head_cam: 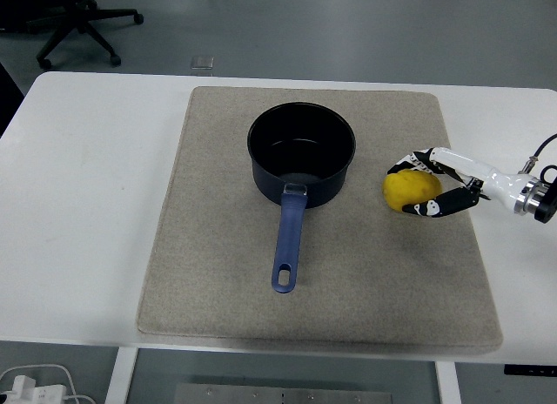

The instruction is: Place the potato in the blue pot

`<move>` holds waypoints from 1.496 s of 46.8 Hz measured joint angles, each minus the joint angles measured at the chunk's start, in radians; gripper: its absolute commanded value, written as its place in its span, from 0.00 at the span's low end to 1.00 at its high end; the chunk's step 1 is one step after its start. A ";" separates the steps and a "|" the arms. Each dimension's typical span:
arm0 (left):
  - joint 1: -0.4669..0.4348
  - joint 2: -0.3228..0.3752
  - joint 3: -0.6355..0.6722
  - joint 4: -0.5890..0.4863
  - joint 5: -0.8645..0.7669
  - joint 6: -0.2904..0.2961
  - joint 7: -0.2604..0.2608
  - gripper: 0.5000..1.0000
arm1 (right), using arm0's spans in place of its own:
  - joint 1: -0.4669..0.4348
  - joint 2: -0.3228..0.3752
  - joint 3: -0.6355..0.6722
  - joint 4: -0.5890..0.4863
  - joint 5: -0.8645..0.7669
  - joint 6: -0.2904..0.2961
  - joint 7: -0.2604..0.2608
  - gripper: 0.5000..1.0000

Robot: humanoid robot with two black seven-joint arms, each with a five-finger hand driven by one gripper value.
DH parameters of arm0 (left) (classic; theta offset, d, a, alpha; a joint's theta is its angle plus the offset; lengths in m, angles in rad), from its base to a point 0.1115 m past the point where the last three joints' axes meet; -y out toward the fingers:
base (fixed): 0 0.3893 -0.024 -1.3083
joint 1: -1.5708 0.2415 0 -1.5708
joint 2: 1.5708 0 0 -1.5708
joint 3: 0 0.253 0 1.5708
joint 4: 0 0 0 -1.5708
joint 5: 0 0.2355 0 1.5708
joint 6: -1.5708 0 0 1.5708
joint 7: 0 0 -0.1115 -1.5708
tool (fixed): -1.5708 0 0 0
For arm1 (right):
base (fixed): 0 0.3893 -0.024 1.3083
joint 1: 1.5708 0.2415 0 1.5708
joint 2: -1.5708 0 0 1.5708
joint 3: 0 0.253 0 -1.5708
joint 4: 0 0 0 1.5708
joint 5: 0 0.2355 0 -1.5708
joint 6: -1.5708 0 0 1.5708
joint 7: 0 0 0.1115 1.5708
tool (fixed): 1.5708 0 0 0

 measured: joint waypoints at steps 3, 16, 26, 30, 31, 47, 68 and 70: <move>0.000 0.000 0.001 0.000 0.000 0.000 0.000 0.99 | 0.021 -0.006 0.001 0.000 0.005 0.008 0.000 0.00; 0.000 0.000 0.001 -0.002 0.000 0.000 0.001 0.99 | 0.140 -0.005 0.001 0.010 0.153 0.084 -0.015 0.00; 0.000 0.000 0.002 -0.003 0.002 0.000 0.001 0.99 | 0.212 0.055 0.000 0.005 0.167 0.079 -0.066 0.00; 0.000 0.000 0.001 -0.003 0.002 0.000 0.001 0.99 | 0.233 0.115 -0.006 0.000 0.166 0.072 -0.077 0.00; 0.000 0.000 0.000 -0.003 0.002 0.000 0.001 0.99 | 0.240 0.127 -0.008 -0.001 0.165 0.070 -0.078 0.00; 0.000 0.000 0.000 -0.003 0.001 0.000 -0.001 0.99 | 0.306 0.311 -0.020 -0.124 0.158 0.051 -0.108 0.00; 0.000 0.000 0.001 -0.005 0.001 -0.001 -0.001 0.99 | 0.319 0.485 -0.039 -0.314 0.145 0.031 -0.095 0.00; 0.000 0.000 0.001 -0.004 0.001 -0.001 -0.001 0.99 | 0.315 0.493 -0.039 -0.322 0.145 0.030 -0.094 0.00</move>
